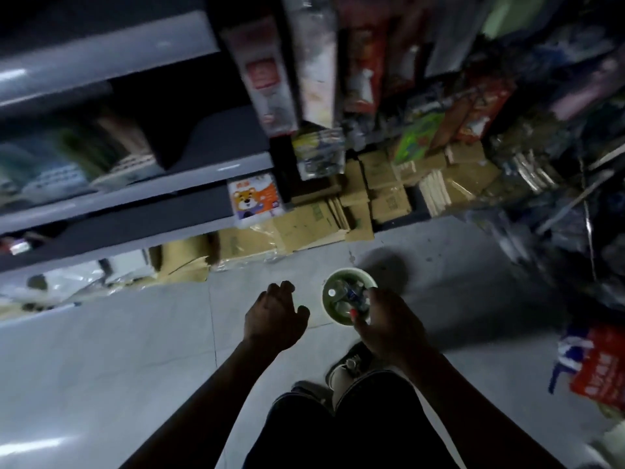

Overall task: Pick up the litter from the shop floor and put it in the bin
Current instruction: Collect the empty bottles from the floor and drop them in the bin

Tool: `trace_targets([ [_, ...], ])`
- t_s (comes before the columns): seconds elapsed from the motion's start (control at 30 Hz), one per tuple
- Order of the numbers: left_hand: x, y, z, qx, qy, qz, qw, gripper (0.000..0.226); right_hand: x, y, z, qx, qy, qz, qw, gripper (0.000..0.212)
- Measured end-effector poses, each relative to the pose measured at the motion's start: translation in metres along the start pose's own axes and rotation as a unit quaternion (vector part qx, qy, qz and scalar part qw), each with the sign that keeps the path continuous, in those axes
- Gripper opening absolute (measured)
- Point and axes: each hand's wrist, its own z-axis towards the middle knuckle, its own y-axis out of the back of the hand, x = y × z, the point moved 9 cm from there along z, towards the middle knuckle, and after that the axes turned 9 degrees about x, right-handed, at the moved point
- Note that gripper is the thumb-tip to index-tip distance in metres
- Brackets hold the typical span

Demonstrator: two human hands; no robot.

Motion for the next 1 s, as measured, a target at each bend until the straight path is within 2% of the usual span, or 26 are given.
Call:
trace_targets([
  [0.13,0.082,0.018,-0.06,-0.063,0.049,-0.047,0.996,0.052,0.088,-0.021,-0.013,0.021,0.081,-0.071,0.994,0.048],
  [0.23,0.137,0.022,-0.104,-0.096,0.087,-0.079,0.988,0.052,0.142,-0.043,-0.028,0.041,0.122,-0.112,0.985,0.051],
  [0.53,0.302,-0.009,-0.253,-0.162,0.239,-0.193,0.938,0.052,0.299,-0.128,-0.089,0.121,0.258,-0.212,0.935,0.051],
  [0.73,0.36,-0.037,-0.323,-0.205,0.326,-0.272,0.882,0.047,0.376,-0.168,-0.119,0.147,0.339,-0.272,0.889,0.052],
  [1.0,0.404,-0.034,-0.349,-0.243,0.416,-0.328,0.812,0.045,0.449,-0.2,-0.103,0.183,0.412,-0.3,0.84,0.052],
])
